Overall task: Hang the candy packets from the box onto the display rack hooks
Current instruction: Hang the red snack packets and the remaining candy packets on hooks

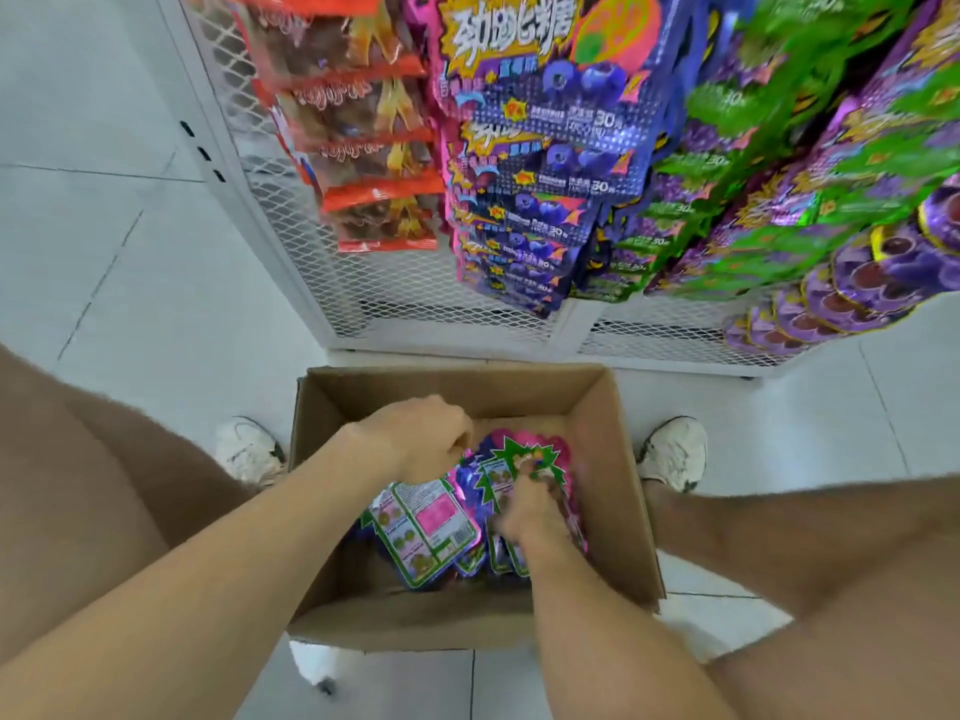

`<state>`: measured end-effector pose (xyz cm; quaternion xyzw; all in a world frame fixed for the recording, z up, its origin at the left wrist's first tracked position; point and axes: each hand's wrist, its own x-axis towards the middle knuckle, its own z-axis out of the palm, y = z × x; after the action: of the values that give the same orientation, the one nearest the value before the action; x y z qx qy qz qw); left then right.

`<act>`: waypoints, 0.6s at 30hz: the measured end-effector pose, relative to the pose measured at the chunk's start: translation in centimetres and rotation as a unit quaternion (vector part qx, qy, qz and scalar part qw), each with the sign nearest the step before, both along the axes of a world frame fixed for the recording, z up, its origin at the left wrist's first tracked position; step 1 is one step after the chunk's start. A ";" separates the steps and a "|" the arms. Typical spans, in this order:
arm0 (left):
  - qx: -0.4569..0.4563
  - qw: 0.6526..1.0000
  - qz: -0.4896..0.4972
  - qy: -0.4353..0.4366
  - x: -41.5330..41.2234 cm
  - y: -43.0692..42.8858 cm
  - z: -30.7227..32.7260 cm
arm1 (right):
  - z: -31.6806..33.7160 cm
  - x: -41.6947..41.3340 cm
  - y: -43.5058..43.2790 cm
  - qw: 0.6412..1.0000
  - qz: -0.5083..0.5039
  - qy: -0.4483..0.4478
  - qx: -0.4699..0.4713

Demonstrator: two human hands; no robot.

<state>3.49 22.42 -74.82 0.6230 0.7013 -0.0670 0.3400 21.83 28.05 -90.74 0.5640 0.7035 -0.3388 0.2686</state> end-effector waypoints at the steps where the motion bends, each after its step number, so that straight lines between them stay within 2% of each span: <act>1: -0.012 1.000 0.003 0.001 -0.1 -0.2 -0.5 | -1.1 0.0 -0.7 1.000 0.002 -0.015 -0.011; 3: -0.032 0.999 0.004 0.007 -0.5 -0.6 -1.3 | -2.6 0.3 -1.3 0.998 0.031 -0.053 0.027; 5: -0.052 0.999 0.013 0.004 -0.8 -0.6 -1.7 | -2.9 0.4 -0.9 0.995 0.057 -0.046 0.070; 7: -0.059 0.998 0.026 -0.004 -1.2 -0.5 -2.0 | -2.0 -0.1 0.4 0.996 0.057 0.006 0.064; 12: -0.022 0.996 0.084 -0.009 -2.0 0.0 -2.5 | 3.3 -1.5 4.1 0.985 -0.049 0.149 0.067; 16: 0.047 0.981 0.188 -0.022 -3.0 0.2 -2.2 | 8.9 -1.9 6.4 0.970 0.030 0.237 0.039; 18: 0.087 0.955 0.276 -0.070 -3.3 0.1 -1.2 | 12.2 -1.8 6.9 0.940 -0.010 0.340 -0.031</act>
<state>0.15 22.55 -76.06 0.4353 0.8237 0.1341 0.3378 20.01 34.94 -78.52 0.4137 0.7366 -0.5343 0.0272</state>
